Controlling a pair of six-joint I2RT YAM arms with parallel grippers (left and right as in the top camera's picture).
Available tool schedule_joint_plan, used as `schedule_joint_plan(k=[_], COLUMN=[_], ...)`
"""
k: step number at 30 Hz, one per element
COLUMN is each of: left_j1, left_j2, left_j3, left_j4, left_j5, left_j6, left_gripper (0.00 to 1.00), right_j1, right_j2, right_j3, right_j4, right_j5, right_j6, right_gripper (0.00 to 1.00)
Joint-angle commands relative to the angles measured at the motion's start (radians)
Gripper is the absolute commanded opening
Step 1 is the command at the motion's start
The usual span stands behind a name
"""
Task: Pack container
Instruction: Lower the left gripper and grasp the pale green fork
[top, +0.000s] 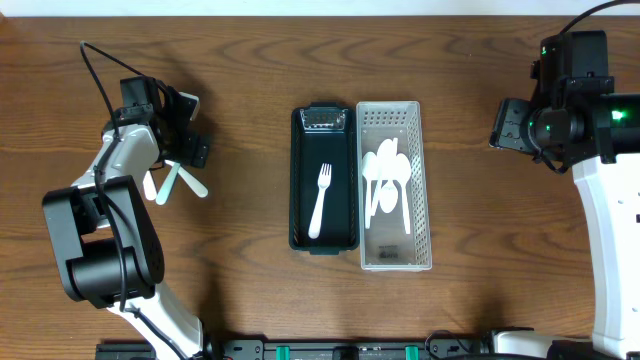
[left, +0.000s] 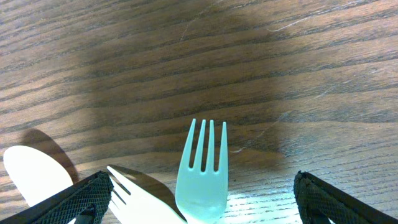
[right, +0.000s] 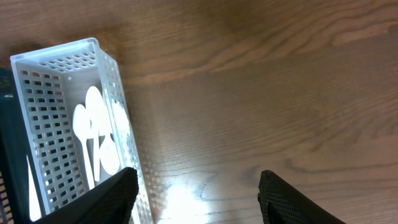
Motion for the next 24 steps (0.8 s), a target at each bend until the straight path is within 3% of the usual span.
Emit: schedule_joint_plan(k=[1, 16, 24], left_j1=[0.001, 0.001, 0.001], left_j2=[0.021, 0.070, 0.073], left_j3=[0.012, 0.012, 0.012], left_j4=[0.004, 0.002, -0.008], left_j5=[0.018, 0.063, 0.063], left_j6=[0.021, 0.020, 0.020], left_gripper=[0.96, 0.95, 0.85], right_j1=[-0.006, -0.006, -0.006], right_j2=[0.001, 0.001, 0.001], right_j3=[-0.005, -0.005, -0.005], right_j4=[-0.004, -0.012, -0.011], right_j5=[0.004, 0.004, 0.004], right_j6=[-0.016, -0.015, -0.015], right_gripper=[0.66, 0.66, 0.66])
